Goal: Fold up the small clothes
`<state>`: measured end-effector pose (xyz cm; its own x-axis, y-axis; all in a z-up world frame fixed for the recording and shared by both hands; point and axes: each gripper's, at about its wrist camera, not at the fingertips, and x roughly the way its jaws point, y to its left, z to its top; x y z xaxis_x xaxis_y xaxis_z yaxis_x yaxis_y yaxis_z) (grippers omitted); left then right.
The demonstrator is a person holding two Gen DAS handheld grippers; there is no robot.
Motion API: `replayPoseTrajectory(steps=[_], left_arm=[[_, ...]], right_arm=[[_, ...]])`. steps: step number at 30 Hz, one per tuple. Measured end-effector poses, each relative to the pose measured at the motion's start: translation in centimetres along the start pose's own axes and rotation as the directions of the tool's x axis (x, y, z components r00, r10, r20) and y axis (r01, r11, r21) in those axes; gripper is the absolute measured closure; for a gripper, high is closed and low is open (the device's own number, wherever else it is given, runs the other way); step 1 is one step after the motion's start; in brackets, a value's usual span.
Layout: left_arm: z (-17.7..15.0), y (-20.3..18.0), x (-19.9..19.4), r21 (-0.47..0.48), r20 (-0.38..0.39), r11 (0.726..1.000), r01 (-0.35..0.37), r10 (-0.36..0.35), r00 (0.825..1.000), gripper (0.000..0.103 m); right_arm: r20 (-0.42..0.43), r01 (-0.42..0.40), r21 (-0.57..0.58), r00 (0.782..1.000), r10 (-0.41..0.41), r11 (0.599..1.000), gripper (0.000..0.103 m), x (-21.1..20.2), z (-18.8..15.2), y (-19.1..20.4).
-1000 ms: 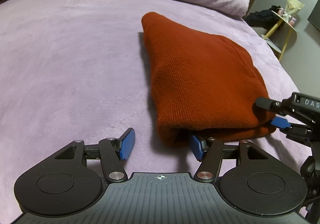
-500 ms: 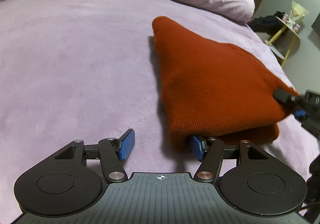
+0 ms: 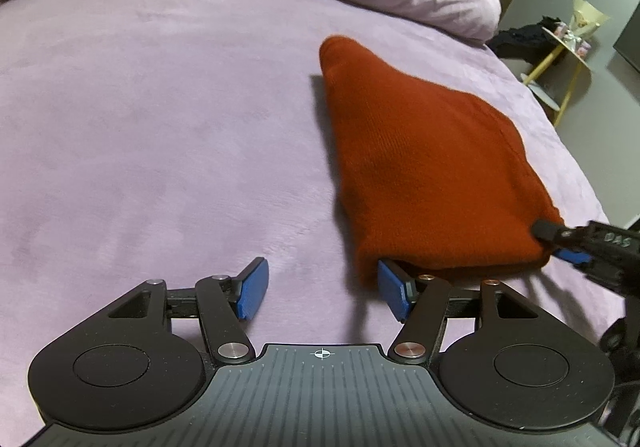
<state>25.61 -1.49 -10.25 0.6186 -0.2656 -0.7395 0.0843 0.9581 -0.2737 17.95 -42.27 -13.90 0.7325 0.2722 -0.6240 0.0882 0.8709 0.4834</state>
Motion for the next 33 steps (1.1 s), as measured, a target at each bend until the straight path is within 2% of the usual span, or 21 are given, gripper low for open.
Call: replayPoseTrajectory(steps=[3, 6, 9, 11, 13, 14, 17, 19, 20, 21, 22, 24, 29, 30, 32, 33], left_arm=[[0.3, 0.8, -1.2, 0.019, 0.039, 0.999, -0.026, 0.026, 0.999, 0.034], [1.5, 1.6, -1.1, -0.052, 0.041, 0.999, 0.003, -0.001, 0.999, 0.033], [2.8, 1.6, -0.4, -0.114, 0.041, 0.988, 0.101, -0.097, 0.994, 0.032], [3.6, 1.4, 0.5, -0.138, 0.041, 0.983, 0.125, -0.120, 0.992, 0.031], [4.2, 1.3, 1.5, -0.153, 0.036, 0.979, 0.132, -0.128, 0.991, 0.031], [4.5, 1.4, 2.0, -0.166, 0.030, 0.977, 0.135, -0.132, 0.991, 0.031], [5.4, 1.9, 3.6, -0.178, 0.012, 0.966, 0.185, -0.186, 0.983, 0.029], [6.1, 2.4, 4.5, -0.185, 0.000, 0.959, 0.215, -0.218, 0.976, 0.025], [6.4, 2.7, 5.0, -0.197, 0.004, 0.949, 0.247, -0.251, 0.968, 0.024], [6.6, 2.9, 5.6, -0.214, 0.003, 0.940, 0.264, -0.270, 0.963, 0.023], [6.8, 3.0, 6.1, -0.233, 0.000, 0.930, 0.283, -0.291, 0.957, 0.022], [7.1, 3.4, 7.4, -0.282, -0.001, 0.902, 0.326, -0.340, 0.940, 0.022], [7.7, 3.9, 11.1, -0.416, -0.013, 0.818, 0.397, -0.442, 0.897, 0.025], [7.8, 3.8, 11.6, -0.422, -0.013, 0.812, 0.403, -0.450, 0.893, 0.028], [8.0, 3.4, 12.3, -0.415, -0.019, 0.820, 0.394, -0.440, 0.898, 0.032], [8.2, 3.2, 12.5, -0.410, -0.021, 0.824, 0.391, -0.437, 0.899, 0.036]], right_arm=[[0.045, 0.014, 0.037, 0.999, -0.016, 0.999, 0.072, -2.2, 0.0, -0.7], [0.120, 0.022, 0.045, 0.992, -0.027, 0.999, 0.072, -3.2, 0.5, -0.4], [0.095, -0.033, 0.028, 0.995, 0.030, 0.999, 0.072, -1.8, 1.4, 0.7], [0.069, -0.056, -0.049, 0.996, 0.060, 0.997, 0.072, -0.3, 1.5, 1.7], [0.003, 0.026, -0.121, 1.000, -0.026, 0.992, 0.073, 1.7, 1.2, 2.1], [-0.021, 0.042, -0.141, 0.999, -0.045, 0.989, 0.073, 2.6, 0.9, 1.7], [-0.026, -0.027, -0.111, 0.999, 0.024, 0.993, 0.074, 2.5, 1.0, -0.2], [-0.044, -0.081, -0.077, 0.996, 0.078, 0.994, 0.073, 1.9, 1.9, -1.1], [-0.033, -0.116, -0.047, 0.993, 0.114, 0.992, 0.070, 1.4, 2.2, -1.8], [-0.010, -0.142, -0.009, 0.990, 0.142, 0.990, 0.059, 1.0, 2.8, -2.6], [0.006, -0.160, 0.030, 0.987, 0.160, 0.987, 0.038, 0.9, 3.3, -3.5], [0.018, -0.183, 0.129, 0.983, 0.182, 0.975, 0.024, 1.4, 4.3, -5.5], [-0.077, -0.313, 0.352, 0.930, 0.360, 0.882, 0.024, 6.7, 6.0, -9.3], [-0.072, -0.346, 0.374, 0.914, 0.399, 0.860, 0.025, 7.4, 6.2, -9.4], [-0.083, -0.409, 0.412, 0.873, 0.481, 0.814, 0.032, 8.8, 6.5, -9.0], [-0.099, -0.413, 0.427, 0.863, 0.495, 0.804, 0.037, 9.6, 6.6, -8.9]])
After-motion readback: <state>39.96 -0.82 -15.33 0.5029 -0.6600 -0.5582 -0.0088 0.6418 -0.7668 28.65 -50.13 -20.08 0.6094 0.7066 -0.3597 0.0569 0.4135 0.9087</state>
